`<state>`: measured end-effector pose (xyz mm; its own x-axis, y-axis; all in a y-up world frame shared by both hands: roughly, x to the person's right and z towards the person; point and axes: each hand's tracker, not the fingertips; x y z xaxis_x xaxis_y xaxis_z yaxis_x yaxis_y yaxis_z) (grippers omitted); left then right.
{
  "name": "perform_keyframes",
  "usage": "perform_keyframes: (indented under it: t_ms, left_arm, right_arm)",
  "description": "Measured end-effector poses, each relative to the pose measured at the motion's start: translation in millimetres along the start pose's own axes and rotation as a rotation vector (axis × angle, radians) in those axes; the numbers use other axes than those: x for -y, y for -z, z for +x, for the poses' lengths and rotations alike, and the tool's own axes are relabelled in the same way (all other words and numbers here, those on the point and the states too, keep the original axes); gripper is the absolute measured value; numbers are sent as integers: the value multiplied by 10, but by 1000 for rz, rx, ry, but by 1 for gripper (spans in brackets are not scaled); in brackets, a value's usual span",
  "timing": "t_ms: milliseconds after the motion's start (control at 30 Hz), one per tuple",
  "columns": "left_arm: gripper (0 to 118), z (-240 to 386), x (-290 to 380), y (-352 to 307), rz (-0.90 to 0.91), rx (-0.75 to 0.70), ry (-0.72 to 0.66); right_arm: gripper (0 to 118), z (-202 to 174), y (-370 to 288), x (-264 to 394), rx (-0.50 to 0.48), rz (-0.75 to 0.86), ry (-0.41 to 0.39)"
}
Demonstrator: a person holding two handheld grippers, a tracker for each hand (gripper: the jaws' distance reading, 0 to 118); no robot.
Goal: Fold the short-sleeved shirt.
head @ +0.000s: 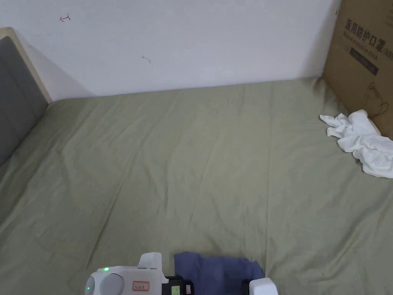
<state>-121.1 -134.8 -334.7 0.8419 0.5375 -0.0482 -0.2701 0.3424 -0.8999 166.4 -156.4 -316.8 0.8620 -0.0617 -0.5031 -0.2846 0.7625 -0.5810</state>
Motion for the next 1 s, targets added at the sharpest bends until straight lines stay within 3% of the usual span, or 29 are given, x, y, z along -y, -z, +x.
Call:
perform_keyframes:
  t_ms: [233, 433, 667, 933, 1000]
  left_arm:
    - [18, -480, -371, -776, 47, -117, 111]
    - [18, -1368, -481, -1692, 78, -338, 68]
    - [18, -2451, -413, -2637, 105, -552, -90]
    - [19, -2985, -293, -2666, 83, -591, -211]
    - [28, -2945, -302, -2632, 77, -599, -211]
  right_arm:
    - [0, -141, -369, -634, -55, 179, -70]
    - [0, -431, -535, -1211, -96, 289, -141]
    - [0, -730, -489, -1640, -140, 360, -157]
    - [0, -843, -356, -1785, -151, 353, -163]
    - [0, -820, -362, -1789, -151, 350, -154]
